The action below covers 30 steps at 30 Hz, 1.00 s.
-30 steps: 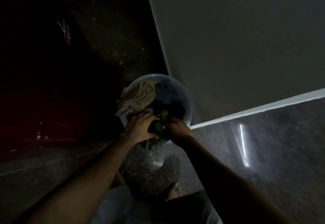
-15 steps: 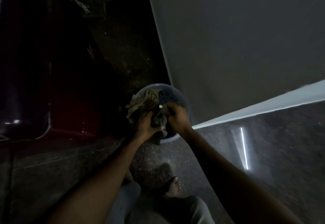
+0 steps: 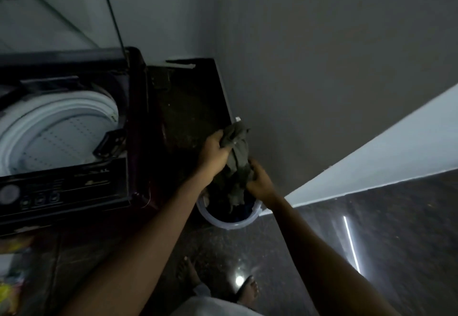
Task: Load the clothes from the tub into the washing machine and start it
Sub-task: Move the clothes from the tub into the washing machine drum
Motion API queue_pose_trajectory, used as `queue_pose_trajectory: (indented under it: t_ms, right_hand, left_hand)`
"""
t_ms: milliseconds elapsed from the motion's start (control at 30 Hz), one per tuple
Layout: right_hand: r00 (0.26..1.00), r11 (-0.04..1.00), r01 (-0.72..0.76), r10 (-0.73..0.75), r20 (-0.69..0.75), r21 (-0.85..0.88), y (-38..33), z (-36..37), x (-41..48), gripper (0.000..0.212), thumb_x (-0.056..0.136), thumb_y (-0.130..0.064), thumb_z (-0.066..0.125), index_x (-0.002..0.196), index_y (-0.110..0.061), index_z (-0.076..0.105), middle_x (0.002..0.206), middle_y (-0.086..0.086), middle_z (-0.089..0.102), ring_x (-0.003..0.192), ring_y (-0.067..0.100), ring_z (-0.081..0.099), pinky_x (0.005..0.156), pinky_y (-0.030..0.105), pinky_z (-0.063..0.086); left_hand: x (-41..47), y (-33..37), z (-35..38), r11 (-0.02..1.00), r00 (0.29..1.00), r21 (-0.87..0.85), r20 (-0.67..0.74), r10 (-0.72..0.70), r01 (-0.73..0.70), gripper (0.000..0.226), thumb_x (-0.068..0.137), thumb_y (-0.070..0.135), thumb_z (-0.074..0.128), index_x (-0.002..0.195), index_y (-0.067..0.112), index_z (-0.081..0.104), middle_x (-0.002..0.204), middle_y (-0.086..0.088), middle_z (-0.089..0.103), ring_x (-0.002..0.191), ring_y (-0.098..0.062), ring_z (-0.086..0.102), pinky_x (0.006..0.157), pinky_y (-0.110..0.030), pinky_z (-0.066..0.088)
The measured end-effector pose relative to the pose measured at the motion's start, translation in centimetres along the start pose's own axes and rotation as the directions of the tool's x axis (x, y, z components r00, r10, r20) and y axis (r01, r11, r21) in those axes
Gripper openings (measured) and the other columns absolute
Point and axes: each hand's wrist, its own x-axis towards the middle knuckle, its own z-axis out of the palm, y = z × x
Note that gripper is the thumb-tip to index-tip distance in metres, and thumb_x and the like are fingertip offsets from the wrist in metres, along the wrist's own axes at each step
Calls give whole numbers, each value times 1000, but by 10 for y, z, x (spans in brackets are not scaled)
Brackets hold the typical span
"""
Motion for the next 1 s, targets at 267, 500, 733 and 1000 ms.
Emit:
queue_pose_trajectory:
  t_ms: [267,500,733,1000]
  right_hand:
    - [987,997,-68,72,-143,32,-39,-12,16,54,69,-24,46,120,-9,56,114,8,63,104,19,57,86,31,45]
    - [984,988,119,-131,-121,-102,-105,-30,47,26,82,1,55,105,-9,59,99,9,64,89,20,60,74,27,46]
    - [983,958,143,-166,73,250,-144,-55,35,62,74,-4,78,130,-15,54,122,-4,61,105,6,60,88,21,51]
    - [992,987,23,-42,120,158,-95,-26,-9,58,82,-3,71,130,-20,41,108,-21,47,99,-5,48,69,-4,39]
  left_hand:
    - [9,10,-63,994,956,88,-292,-40,69,46,86,15,70,129,18,55,123,-8,63,113,-28,60,96,-40,51]
    - [-3,-22,-51,806,946,521,291,140,-280,138,48,64,85,152,40,-2,163,1,8,148,-26,14,116,-49,27]
    - [0,17,-43,987,980,-10,-120,156,-158,46,84,16,69,127,28,55,116,-1,66,106,-17,63,91,-39,55]
    - [3,78,-45,842,990,-522,-110,89,-134,51,90,7,65,136,20,48,120,-5,66,105,-24,67,74,-41,60]
